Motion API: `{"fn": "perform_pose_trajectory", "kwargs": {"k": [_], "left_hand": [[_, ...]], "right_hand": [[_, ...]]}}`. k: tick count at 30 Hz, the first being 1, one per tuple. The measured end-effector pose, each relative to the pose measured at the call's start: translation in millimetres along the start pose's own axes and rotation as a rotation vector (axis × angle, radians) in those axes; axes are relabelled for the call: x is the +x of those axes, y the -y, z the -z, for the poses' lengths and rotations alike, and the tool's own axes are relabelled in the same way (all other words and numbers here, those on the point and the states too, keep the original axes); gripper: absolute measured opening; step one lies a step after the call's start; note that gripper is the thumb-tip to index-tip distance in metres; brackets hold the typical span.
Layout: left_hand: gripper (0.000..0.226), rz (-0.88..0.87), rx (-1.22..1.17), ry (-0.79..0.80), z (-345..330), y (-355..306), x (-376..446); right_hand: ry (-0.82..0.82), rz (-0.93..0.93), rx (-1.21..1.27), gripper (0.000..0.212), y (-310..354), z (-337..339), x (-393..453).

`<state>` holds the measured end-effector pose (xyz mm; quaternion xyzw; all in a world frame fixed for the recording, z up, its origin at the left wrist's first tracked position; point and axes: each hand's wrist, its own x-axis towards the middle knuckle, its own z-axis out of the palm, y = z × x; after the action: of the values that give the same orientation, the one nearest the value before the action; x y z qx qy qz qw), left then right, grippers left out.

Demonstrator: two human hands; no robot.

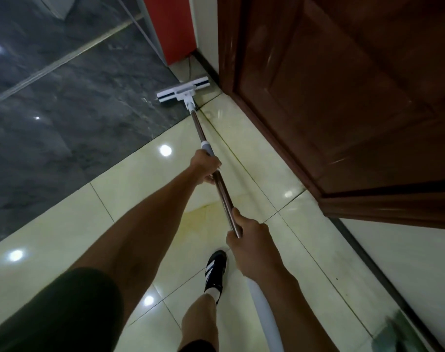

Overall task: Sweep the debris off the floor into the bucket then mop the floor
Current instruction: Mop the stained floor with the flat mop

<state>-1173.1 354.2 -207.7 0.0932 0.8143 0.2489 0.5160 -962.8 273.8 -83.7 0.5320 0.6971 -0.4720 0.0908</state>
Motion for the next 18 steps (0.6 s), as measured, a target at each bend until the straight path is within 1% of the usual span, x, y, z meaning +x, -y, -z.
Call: {"fn": "perform_pose_trajectory", "kwargs": {"k": [2,6,10,12,15,18], "left_hand": [[0.026,0.01,0.007,-0.011,1.7,-4.5,13.4],[0.014,0.07,0.087,0.03,-6.7,-4.2,28.1],[0.031,0.112,0.138,0.024,-24.2,7.9,25.2],[0.032,0.151,0.149,0.042,-36.1,19.6,18.5],[0.033,0.188,0.206,0.058,-59.2,43.6,-4.3],[0.047,0.181,0.276,0.078,-82.7,72.5,-37.6]], "right_hand": [[-0.001,0.01,-0.002,0.058,3.3,-0.5,12.3],[0.022,-0.017,0.036,0.057,-3.3,-7.1,13.3],[0.032,-0.09,0.078,0.056,-13.0,-23.7,-5.3],[0.036,-0.126,0.118,0.057,-24.2,-29.4,-19.8],[0.063,-0.165,0.17,0.056,-46.7,-35.5,-53.5],[0.082,-0.219,0.225,0.056,-69.2,-42.0,-94.9]]}}
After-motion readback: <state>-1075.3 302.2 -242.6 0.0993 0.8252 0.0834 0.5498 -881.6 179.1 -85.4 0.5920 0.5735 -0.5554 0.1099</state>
